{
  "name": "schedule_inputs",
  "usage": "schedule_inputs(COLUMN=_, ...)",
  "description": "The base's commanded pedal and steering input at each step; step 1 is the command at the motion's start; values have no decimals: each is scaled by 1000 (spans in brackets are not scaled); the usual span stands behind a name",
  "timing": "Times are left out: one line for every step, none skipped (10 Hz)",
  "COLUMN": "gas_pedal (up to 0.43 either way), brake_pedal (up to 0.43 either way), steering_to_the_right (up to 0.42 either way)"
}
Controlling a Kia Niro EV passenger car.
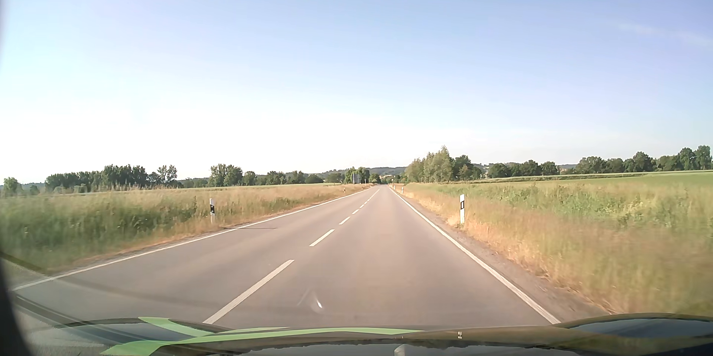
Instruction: Follow the waypoints while adhering to traffic rules and regulations
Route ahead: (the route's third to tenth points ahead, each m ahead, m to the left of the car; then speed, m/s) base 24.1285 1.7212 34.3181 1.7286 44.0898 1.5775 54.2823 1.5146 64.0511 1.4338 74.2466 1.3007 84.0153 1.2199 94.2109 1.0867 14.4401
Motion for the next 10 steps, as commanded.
schedule_inputs(gas_pedal=358, brake_pedal=0, steering_to_the_right=3)
schedule_inputs(gas_pedal=358, brake_pedal=0, steering_to_the_right=4)
schedule_inputs(gas_pedal=358, brake_pedal=0, steering_to_the_right=5)
schedule_inputs(gas_pedal=358, brake_pedal=0, steering_to_the_right=4)
schedule_inputs(gas_pedal=358, brake_pedal=0, steering_to_the_right=4)
schedule_inputs(gas_pedal=299, brake_pedal=0, steering_to_the_right=4)
schedule_inputs(gas_pedal=287, brake_pedal=0, steering_to_the_right=4)
schedule_inputs(gas_pedal=287, brake_pedal=0, steering_to_the_right=4)
schedule_inputs(gas_pedal=287, brake_pedal=0, steering_to_the_right=3)
schedule_inputs(gas_pedal=299, brake_pedal=0, steering_to_the_right=2)
